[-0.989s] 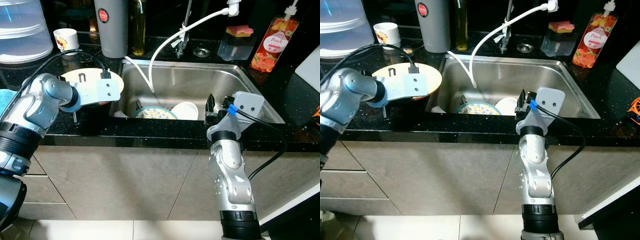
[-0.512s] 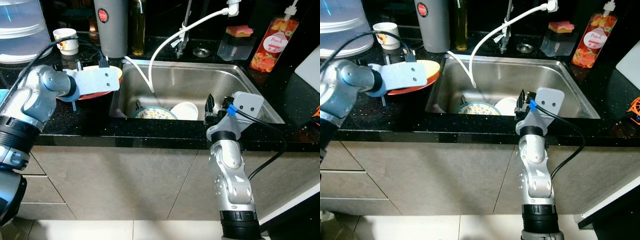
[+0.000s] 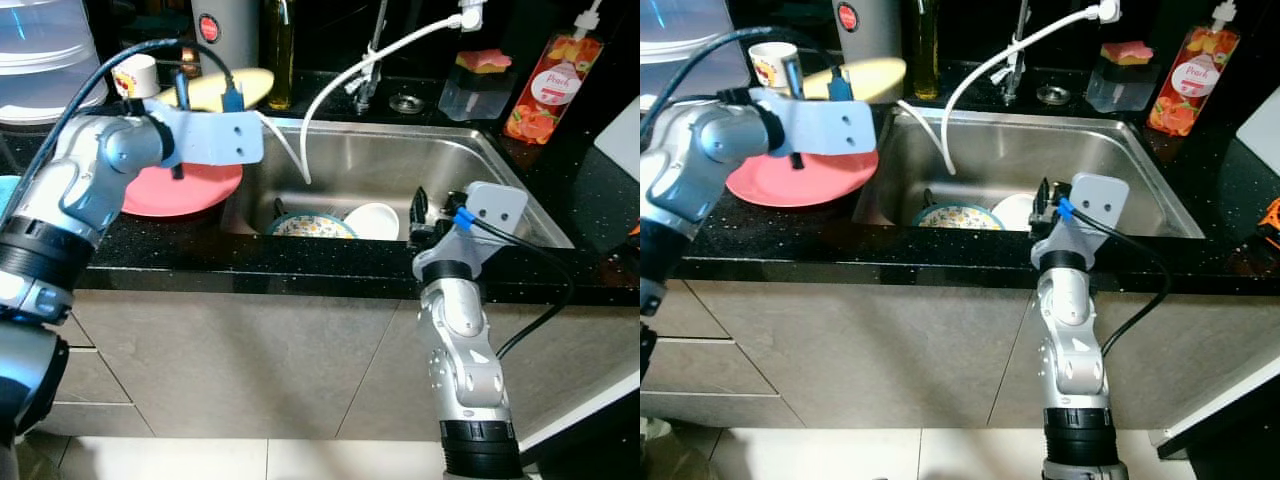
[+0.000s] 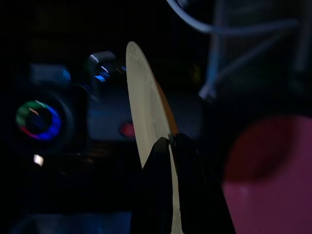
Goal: Kitchen organization
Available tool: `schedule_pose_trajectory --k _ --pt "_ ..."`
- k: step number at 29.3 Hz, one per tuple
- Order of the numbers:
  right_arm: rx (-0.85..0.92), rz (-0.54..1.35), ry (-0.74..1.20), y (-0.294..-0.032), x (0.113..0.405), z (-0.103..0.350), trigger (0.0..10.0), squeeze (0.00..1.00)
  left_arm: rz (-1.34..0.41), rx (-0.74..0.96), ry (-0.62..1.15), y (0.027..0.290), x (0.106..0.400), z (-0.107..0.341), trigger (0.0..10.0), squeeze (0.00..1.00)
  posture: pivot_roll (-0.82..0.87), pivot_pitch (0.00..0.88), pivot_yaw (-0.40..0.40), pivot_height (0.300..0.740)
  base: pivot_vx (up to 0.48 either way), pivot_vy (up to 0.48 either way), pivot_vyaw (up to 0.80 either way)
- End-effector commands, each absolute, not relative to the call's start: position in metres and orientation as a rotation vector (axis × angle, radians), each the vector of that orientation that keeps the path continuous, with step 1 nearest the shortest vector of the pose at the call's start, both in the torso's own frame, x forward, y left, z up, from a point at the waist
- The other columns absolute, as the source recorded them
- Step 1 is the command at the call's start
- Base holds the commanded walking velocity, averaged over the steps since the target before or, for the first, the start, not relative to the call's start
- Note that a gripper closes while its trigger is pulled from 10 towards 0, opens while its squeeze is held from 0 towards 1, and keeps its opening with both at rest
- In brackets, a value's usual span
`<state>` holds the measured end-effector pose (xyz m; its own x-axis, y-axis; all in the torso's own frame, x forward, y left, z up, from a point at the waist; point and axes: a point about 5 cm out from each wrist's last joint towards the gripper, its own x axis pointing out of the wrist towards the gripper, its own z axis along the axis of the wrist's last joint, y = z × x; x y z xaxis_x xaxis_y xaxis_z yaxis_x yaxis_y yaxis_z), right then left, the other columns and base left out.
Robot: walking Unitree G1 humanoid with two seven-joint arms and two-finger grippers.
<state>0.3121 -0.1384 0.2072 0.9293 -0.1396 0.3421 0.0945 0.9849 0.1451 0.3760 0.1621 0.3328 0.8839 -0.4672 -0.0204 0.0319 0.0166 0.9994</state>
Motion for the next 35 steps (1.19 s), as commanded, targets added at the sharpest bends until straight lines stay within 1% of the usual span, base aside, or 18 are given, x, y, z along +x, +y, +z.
schedule_pose_trajectory --k 1,2,3,8,12,13,14,16,19,20,21,23,25,26,28,31,32,35 --pt "0.128 -0.113 -0.349 -0.137 0.314 0.207 10.0 0.0 -0.466 1.525 -0.499 0.139 0.37 0.338 10.0 0.0 0.25 0.034 -0.046 0.74 0.0 0.0 0.0" --pt "0.129 -0.113 -0.349 -0.137 0.315 0.207 10.0 0.0 -0.51 1.494 -0.54 0.131 0.366 0.337 10.0 0.0 0.25 0.034 -0.046 0.74 0.0 0.0 0.0" --pt "0.129 -0.113 -0.349 -0.137 0.315 0.207 10.0 0.0 -0.51 1.494 -0.54 0.131 0.366 0.337 10.0 0.0 0.25 0.034 -0.046 0.74 0.0 0.0 0.0" --pt "0.132 -0.114 -0.352 -0.136 0.315 0.208 10.0 0.0 -0.815 1.29 -0.627 0.089 0.346 0.312 10.0 0.0 0.25 0.033 -0.044 0.74 0.0 0.0 0.0" --pt "0.13 -0.115 -0.352 -0.136 0.315 0.208 10.0 0.0 -0.889 1.248 -0.615 0.081 0.343 0.302 10.0 0.0 0.25 0.033 -0.043 0.74 0.0 0.0 0.0" --pt "0.13 -0.118 -0.355 -0.137 0.314 0.208 10.0 0.0 -0.966 1.201 -0.572 0.074 0.339 0.288 10.0 0.0 0.25 0.032 -0.039 0.74 0.0 0.0 0.0" --pt "0.13 -0.118 -0.355 -0.137 0.314 0.208 10.0 0.0 -0.966 1.201 -0.572 0.074 0.339 0.288 10.0 0.0 0.25 0.032 -0.039 0.74 0.0 0.0 0.0" --pt "0.133 -0.121 -0.36 -0.137 0.314 0.21 10.0 0.0 -1.042 1.151 -0.513 0.069 0.336 0.27 10.0 0.0 0.25 0.033 -0.037 0.74 0.0 0.0 0.0" --pt "0.134 -0.121 -0.363 -0.137 0.314 0.211 10.0 0.0 -1.053 1.132 -0.474 0.069 0.336 0.264 10.0 0.0 0.25 0.033 -0.037 0.74 0.0 0.0 0.0" --pt "0.136 -0.118 -0.367 -0.136 0.314 0.212 10.0 0.0 -1.025 1.131 -0.419 0.074 0.343 0.262 10.0 0.0 0.25 0.033 -0.038 0.74 0.0 0.0 0.0" --pt "0.136 -0.118 -0.367 -0.136 0.314 0.212 10.0 0.0 -1.025 1.131 -0.419 0.074 0.343 0.262 10.0 0.0 0.25 0.033 -0.038 0.74 0.0 0.0 0.0" --pt "0.137 -0.112 -0.375 -0.136 0.314 0.214 10.0 0.0 -0.937 1.112 -0.333 0.087 0.358 0.262 10.0 0.0 0.26 0.031 -0.035 0.74 0.0 0.0 0.0" --pt "0.137 -0.112 -0.376 -0.136 0.314 0.214 10.0 0.0 -0.919 1.096 -0.32 0.089 0.361 0.263 10.0 0.0 0.26 0.031 -0.035 0.74 0.0 0.0 0.0" --pt "0.138 -0.112 -0.378 -0.136 0.314 0.215 10.0 0.0 -0.901 1.073 -0.317 0.091 0.363 0.264 10.0 1.0 0.26 0.031 -0.035 0.74 0.0 0.0 0.0" --pt "0.139 -0.113 -0.38 -0.136 0.314 0.216 10.0 0.0 -0.89 1.047 -0.32 0.091 0.365 0.266 10.0 1.0 0.26 0.031 -0.035 0.74 0.0 0.0 0.0" --pt "0.142 -0.109 -0.384 -0.135 0.314 0.217 10.0 0.0 -0.804 0.999 -0.484 0.083 0.363 0.287 10.0 1.0 0.26 0.032 -0.037 0.74 0.0 0.0 0.0" --pt "0.142 -0.107 -0.384 -0.135 0.314 0.217 10.0 0.0 -0.781 0.995 -0.531 0.082 0.362 0.293 10.0 0.0 0.26 0.032 -0.037 0.74 0.0 0.0 0.0" --pt "0.142 -0.105 -0.383 -0.134 0.314 0.217 10.0 0.0 -0.744 0.966 -0.579 0.08 0.362 0.302 10.0 0.0 0.25 0.031 -0.037 0.74 0.0 0.0 0.0"
